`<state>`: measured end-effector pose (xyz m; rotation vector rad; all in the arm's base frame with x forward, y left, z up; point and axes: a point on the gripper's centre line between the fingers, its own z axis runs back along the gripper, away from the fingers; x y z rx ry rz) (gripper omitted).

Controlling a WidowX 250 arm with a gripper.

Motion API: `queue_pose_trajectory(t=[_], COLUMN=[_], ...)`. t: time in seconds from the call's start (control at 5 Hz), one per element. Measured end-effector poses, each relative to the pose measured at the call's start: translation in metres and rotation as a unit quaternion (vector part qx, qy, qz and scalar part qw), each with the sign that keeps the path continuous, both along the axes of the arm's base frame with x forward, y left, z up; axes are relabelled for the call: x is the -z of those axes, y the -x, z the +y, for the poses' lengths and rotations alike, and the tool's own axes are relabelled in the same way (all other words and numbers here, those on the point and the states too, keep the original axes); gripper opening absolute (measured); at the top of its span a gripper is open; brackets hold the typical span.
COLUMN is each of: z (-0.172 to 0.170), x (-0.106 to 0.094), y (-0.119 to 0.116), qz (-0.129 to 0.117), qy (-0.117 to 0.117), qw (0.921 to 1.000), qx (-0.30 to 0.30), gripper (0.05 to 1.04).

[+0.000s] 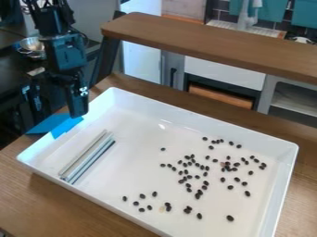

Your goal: Sweep into pile

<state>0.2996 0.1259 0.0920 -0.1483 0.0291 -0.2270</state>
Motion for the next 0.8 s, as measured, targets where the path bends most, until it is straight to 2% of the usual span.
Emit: queue_pose_trajectory(t=[0.2, 0.6, 0.8], z=[-0.002, -0.021, -0.020], x=[0.010, 0.031, 0.042], y=[0.000, -0.013, -0.016], qz=[0.011, -0.037, -0.051], qy=[0.008, 0.027, 0.021], qw=[0.9999, 0.9986, 0.9965], qx=[-0.001, -0.028, -0.062], gripper=[1.001, 1.001, 1.001])
